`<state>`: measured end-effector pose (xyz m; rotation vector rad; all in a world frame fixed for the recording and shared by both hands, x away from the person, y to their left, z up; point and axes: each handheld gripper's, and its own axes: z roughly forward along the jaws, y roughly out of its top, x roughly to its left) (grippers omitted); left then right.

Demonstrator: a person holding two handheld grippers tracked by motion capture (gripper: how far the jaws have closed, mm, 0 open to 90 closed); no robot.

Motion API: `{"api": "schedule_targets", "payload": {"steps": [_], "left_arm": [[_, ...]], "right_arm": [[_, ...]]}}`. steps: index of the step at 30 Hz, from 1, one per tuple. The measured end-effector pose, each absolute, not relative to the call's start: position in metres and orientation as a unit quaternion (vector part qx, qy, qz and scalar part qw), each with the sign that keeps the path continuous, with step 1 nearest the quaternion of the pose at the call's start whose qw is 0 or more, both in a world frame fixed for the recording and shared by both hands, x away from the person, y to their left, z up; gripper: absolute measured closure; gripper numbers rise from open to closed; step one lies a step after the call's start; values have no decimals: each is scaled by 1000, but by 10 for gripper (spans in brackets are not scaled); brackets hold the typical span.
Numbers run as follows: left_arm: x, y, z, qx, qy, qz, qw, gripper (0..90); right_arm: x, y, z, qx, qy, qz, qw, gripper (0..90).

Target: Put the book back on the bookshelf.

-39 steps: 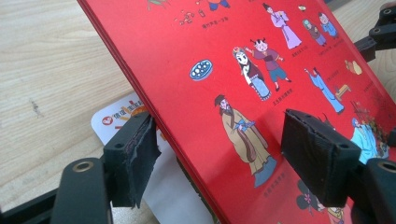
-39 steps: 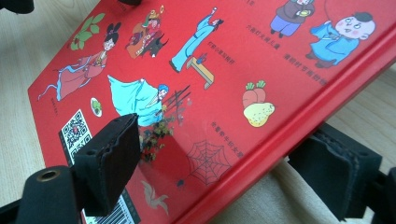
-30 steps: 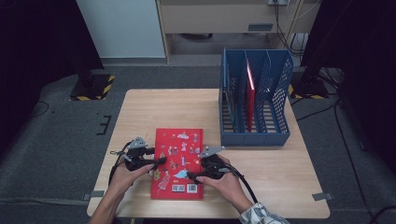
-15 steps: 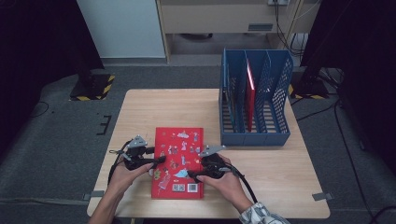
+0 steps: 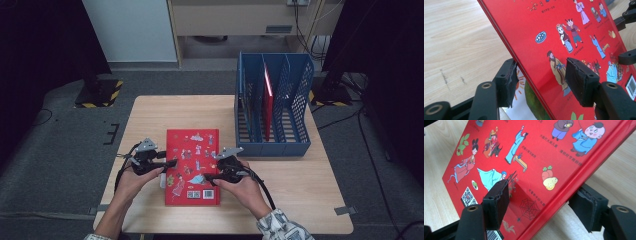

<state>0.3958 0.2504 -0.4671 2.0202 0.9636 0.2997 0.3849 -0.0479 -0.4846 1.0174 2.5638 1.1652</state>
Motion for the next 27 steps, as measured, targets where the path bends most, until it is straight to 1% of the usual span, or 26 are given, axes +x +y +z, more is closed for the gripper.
{"api": "schedule_targets", "payload": {"steps": [4,17,24,27], "left_arm": [[397,253,-464,806,385,125,433,454],[398,255,-461,801,387,124,440,481],[401,252,-465,798,388,99,450,429],[402,250,-466,799,389,92,450,393]], "right_arm": [[389,-47,-481,344,851,389,80,345],[395,-47,-479,346,847,393,85,353],[394,-46,-478,345,845,398,91,357],[394,-46,-477,344,846,398,90,358]]}}
